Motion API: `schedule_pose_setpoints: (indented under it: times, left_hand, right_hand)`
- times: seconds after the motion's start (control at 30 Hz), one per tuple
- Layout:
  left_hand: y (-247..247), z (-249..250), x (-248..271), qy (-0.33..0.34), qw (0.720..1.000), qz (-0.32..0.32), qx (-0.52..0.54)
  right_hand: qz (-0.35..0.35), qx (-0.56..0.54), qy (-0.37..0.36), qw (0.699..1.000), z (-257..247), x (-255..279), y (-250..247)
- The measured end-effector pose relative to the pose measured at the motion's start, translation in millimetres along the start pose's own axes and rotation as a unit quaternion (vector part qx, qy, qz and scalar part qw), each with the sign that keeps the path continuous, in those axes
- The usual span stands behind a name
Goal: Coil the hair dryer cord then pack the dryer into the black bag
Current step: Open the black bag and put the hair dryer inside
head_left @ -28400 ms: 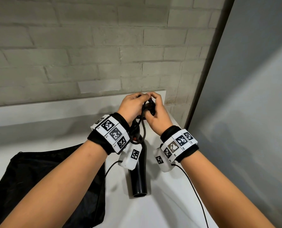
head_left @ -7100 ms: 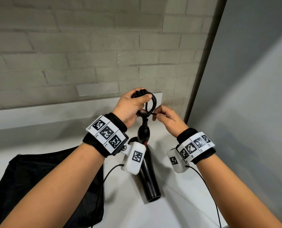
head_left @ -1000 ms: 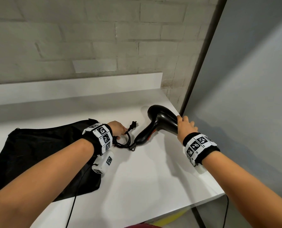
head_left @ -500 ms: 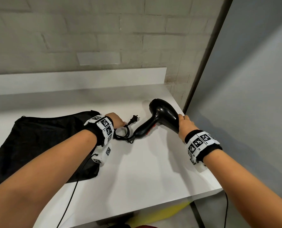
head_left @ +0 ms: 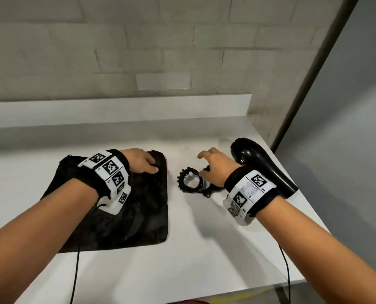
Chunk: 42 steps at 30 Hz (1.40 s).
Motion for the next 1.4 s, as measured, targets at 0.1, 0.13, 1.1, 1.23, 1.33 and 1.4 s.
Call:
schedule_pose_setpoints:
  times: [0.1, 0.13, 1.1, 1.23, 1.33, 1.4]
  left_hand:
    - [-10, -61, -11, -0.047, 0.998, 0.037, -0.027]
    - [-12, -77, -15, -0.061, 0.996, 0.059, -0.037]
    - [-2, -192, -48, -0.139, 0.981, 0.05, -0.126]
    - [-26, -173, -20, -0.163, 0.968, 0.087, -0.167]
    - [-37, -164, -16, -0.134, 0.974, 0.13, -0.126]
    - [-32, -171, -22, -0.115, 0.986, 0.117, -0.036]
  right_hand:
    - [-0.063, 0.004, -0.039, 0.997, -41, -26, 25]
    - [-0.073, 0.01, -0.043, 0.996, -50, -35, 31]
    - [0.159, 0.259, -0.056, 0.951, -145, -100, 15]
    - [0.082, 0.112, 0.015, 0.99, -125, -107, 15]
    - [0.109, -0.107, 0.026, 0.988, -118, -107, -1]
    - [0.168, -0.25, 0.042, 0.953, -113, -99, -16]
Point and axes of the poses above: each hand's wrist, its own x-axis away from the middle knuckle, its own y-axis out of the palm, z = x × y, the point moved 10 cm from there along -x, towards the middle knuckle, and after that the axes turned 6 degrees about -x, right-handed, at the moved point
